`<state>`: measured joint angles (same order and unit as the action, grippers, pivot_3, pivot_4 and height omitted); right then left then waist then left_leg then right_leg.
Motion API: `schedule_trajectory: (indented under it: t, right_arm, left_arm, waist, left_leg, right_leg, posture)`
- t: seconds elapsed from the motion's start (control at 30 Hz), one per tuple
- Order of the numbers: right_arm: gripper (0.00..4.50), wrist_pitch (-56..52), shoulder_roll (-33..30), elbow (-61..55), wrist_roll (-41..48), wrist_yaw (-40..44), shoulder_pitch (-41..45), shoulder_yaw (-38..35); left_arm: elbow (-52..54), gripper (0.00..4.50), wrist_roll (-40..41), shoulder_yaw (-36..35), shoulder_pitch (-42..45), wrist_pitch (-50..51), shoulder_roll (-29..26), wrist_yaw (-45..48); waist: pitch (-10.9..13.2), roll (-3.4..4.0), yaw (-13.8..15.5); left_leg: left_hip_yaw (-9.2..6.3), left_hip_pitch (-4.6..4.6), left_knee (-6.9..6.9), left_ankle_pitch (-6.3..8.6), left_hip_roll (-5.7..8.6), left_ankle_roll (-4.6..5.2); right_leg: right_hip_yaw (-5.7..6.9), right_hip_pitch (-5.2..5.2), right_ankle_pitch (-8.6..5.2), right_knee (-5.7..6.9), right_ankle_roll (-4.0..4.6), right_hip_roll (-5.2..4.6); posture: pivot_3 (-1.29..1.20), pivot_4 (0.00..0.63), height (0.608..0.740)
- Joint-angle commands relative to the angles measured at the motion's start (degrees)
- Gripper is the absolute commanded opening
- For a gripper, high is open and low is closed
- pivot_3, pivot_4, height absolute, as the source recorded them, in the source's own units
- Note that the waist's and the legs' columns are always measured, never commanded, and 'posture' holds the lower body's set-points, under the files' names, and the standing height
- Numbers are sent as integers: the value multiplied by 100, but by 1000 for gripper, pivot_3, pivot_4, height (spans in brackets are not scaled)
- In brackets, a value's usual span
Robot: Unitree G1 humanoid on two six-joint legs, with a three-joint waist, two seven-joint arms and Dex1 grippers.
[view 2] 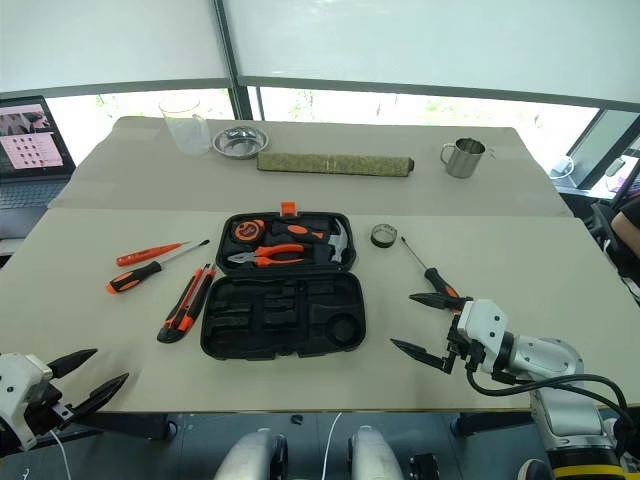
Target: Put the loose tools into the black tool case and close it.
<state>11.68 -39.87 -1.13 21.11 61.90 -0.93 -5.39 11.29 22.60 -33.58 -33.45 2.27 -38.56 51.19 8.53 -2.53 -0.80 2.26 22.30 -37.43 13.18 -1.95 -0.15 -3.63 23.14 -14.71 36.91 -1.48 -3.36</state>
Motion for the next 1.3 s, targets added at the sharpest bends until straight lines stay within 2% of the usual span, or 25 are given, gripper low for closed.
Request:
schedule_trajectory:
  t: [0.03,0.07,0.1,0.17,0.23,0.33,0.53,0.7,0.83,0.97,1.17,1.3]
  right_arm:
    - [4500,100,2,95,-6,-6,86,-109]
    - [4500,91,36,196,-41,-39,119,-88]
    - [4500,65,68,255,-65,-83,143,-73]
    - [4500,28,160,209,118,-20,149,-72]
    - [4500,-148,290,-36,601,162,127,-107]
    - [4500,-784,469,-474,1247,-40,272,-221]
    - [4500,-391,928,-937,1227,-403,601,-350]
    - [4500,-320,1135,-1177,1135,-460,680,-229]
    - [4500,-417,1185,-1255,1042,-561,729,-99]
    - [4500,-473,1177,-1222,991,-616,735,-40]
    - [4500,-415,1174,-1185,843,-584,684,41]
    - [4500,-378,1156,-1230,809,-671,585,-68]
  left_arm:
    - [198,3763,185,-259,80,45,-82,-14]
    - [271,3763,352,-361,150,198,-110,-38]
    - [315,4156,468,-444,201,322,-131,-67]
    - [266,4452,578,-592,262,476,-138,-113]
    - [180,4452,610,-773,274,644,-139,-216]
    - [24,4452,575,-1175,138,1074,-131,-538]
    - [-159,4452,1255,-1797,-382,2370,74,-658]
    - [-316,4452,1480,-1898,333,2843,-506,-771]
    - [-309,4452,1364,-1153,1382,3381,-1270,-890]
    - [-795,4452,1118,-97,2644,3493,-1682,-800]
    - [-2786,4452,-108,2028,4971,3013,-1821,-318]
    - [-3760,4452,-556,2538,5565,2532,-1740,18]
  waist:
    - [0,0,0]
    - [0,0,0]
    - [0,-2,3]
    - [0,-4,9]
    - [0,-2,2]
    - [2,1,-24]
    - [4,2,-139]
    - [2,-6,20]
    - [3,-4,102]
    - [0,-8,54]
    - [1,-9,-24]
    - [1,-9,-131]
  left_leg:
    - [0,0,0,0,0,0]
    - [0,0,0,0,0,0]
    - [0,0,0,0,0,0]
    - [-1,0,-1,0,0,0]
    - [-2,0,0,0,0,0]
    - [-2,0,2,0,0,0]
    - [-36,-2,11,3,-5,3]
    - [-36,-1,8,2,1,3]
    - [-26,-7,-3,0,-2,2]
    - [-25,1,-2,0,1,1]
    - [-15,7,11,1,10,1]
    - [-6,9,17,4,7,0]
  right_leg:
    - [0,0,0,0,0,0]
    - [0,0,0,0,0,0]
    - [0,0,1,0,1,0]
    - [1,-1,1,1,1,1]
    - [1,0,1,2,1,0]
    - [0,1,2,3,3,1]
    - [-6,5,-1,4,-1,2]
    - [9,1,-4,7,-2,3]
    - [28,3,-4,10,3,-2]
    - [11,-1,2,11,0,-8]
    - [11,10,6,18,3,14]
    - [4,17,7,17,5,17]
  posture:
    - [0,150,740]
    - [0,150,740]
    - [0,150,740]
    - [0,150,740]
    - [0,150,740]
    - [0,150,740]
    - [0,150,740]
    - [0,150,740]
    - [0,150,740]
    - [0,150,740]
    - [0,150,740]
    - [0,150,740]
